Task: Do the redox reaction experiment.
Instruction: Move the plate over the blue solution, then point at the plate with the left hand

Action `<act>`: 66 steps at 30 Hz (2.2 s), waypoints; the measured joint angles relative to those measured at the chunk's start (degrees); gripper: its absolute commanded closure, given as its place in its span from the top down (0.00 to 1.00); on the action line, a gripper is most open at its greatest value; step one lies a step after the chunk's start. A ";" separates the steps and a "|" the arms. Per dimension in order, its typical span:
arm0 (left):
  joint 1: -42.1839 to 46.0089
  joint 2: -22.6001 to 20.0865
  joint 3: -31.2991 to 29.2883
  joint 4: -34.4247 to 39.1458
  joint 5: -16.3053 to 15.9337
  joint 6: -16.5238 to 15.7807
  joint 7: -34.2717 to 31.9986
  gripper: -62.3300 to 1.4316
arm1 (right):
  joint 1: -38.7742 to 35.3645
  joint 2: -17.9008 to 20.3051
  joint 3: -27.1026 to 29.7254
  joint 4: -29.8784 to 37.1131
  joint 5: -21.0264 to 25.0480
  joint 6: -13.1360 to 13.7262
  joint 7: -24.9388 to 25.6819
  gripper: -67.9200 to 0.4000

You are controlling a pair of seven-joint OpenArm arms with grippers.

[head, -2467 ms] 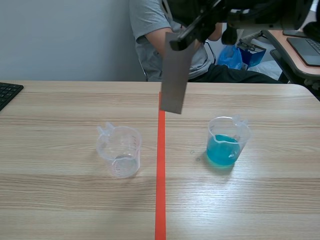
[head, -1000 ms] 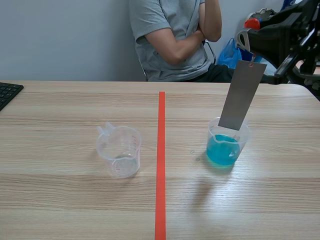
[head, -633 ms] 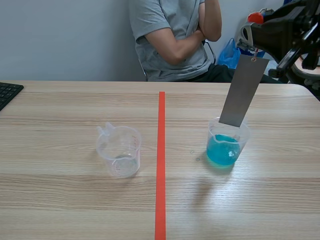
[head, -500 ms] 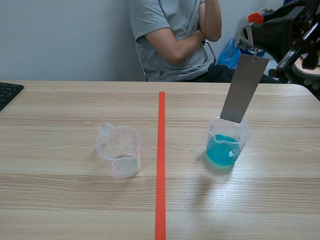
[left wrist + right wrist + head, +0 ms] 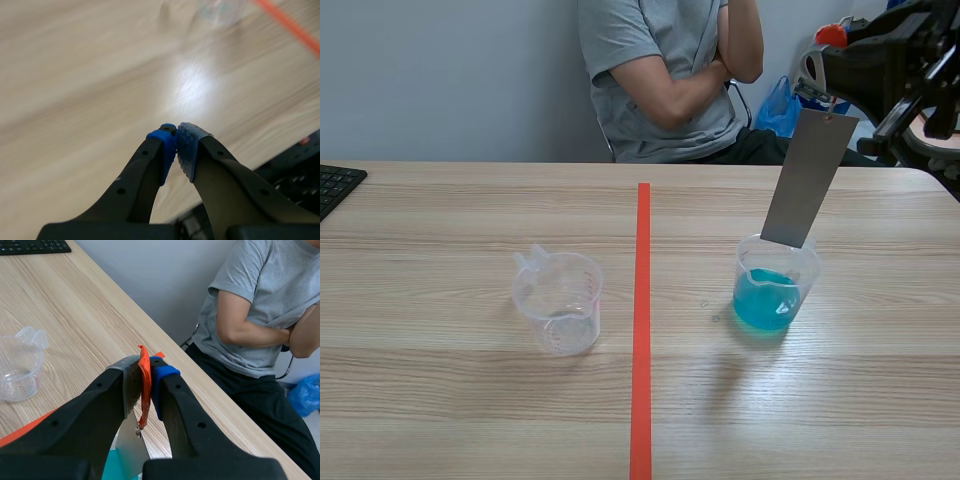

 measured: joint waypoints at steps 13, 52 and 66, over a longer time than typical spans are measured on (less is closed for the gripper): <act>-35.12 -12.22 22.82 3.32 -2.58 -9.90 7.65 0.10 | 0.00 0.00 0.00 -0.04 -0.50 0.02 -0.28 0.02; -102.53 39.76 77.02 -39.87 -1.97 0.17 24.39 0.10 | 0.00 0.00 0.00 -0.04 -0.57 0.02 -0.44 0.02; -102.64 42.51 77.02 -44.35 -1.70 0.44 23.12 0.10 | 0.00 0.00 0.00 -0.04 -0.57 0.02 -0.44 0.02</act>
